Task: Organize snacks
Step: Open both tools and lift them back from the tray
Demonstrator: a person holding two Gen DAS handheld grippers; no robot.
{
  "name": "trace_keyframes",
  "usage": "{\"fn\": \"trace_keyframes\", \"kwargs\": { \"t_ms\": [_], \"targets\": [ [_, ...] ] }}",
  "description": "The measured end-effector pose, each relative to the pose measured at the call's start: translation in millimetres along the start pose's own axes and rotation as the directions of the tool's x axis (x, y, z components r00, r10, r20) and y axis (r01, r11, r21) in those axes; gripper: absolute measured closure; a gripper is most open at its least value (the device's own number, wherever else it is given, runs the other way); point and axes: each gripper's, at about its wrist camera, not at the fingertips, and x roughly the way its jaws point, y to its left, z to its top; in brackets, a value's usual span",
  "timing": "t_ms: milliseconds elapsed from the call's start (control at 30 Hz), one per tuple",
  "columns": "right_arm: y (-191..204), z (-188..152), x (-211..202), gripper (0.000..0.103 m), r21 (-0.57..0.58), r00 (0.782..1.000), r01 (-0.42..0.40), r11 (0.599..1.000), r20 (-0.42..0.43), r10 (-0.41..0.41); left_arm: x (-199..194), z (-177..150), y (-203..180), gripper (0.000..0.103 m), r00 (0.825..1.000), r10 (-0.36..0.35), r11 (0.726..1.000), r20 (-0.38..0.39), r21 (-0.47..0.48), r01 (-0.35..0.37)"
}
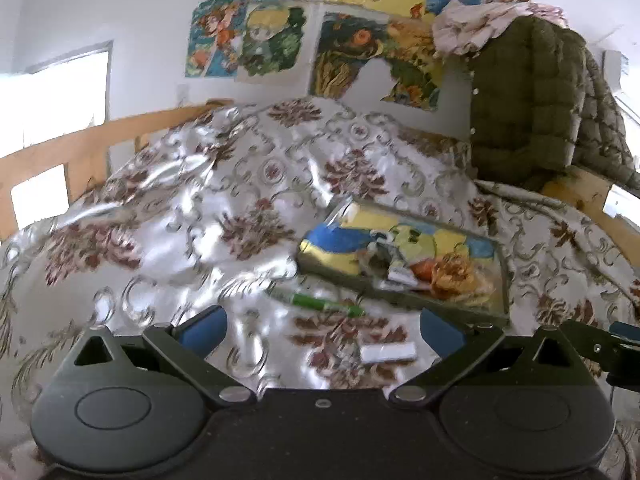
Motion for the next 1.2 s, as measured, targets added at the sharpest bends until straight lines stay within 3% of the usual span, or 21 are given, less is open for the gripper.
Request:
{"fn": "trace_keyframes", "kwargs": {
  "t_ms": [200,400,600,1033,1200],
  "targets": [
    [7.5,-17.1,-6.5,0.000,0.001,0.998,0.002,1.000,-0.058,-0.002,-3.2,-22.8,14.7,0.001,0.997,0.054,0.998,-0.050,0.025,-0.053],
    [4.0,-28.5,0.9,0.000,0.059,0.988,0.020,0.998,-0.153,-0.011,-0.3,-32.5,23.7,0.001,0.990,0.091,0.995,-0.104,-0.015,-0.094],
    [13.3,-35.9,5.9,0.000,0.001,0.981,0.040,0.999,-0.191,-0.039,14.4,-39.1,16.2,0.001,0.977,0.123,0.992,-0.172,0.050,-0.116],
    [18.2,-42.8,20.1,0.000,-0.031,0.967,0.068,0.997,-0.244,-0.074,48.1,-43.5,22.4,0.001,0.938,0.134,0.991,-0.319,0.035,-0.130],
    [19.0,-44.6,21.8,0.000,-0.037,0.966,0.063,0.997,-0.248,-0.071,63.2,-40.7,26.5,0.001,0.935,0.102,0.994,-0.340,0.002,-0.108]
  ]
}}
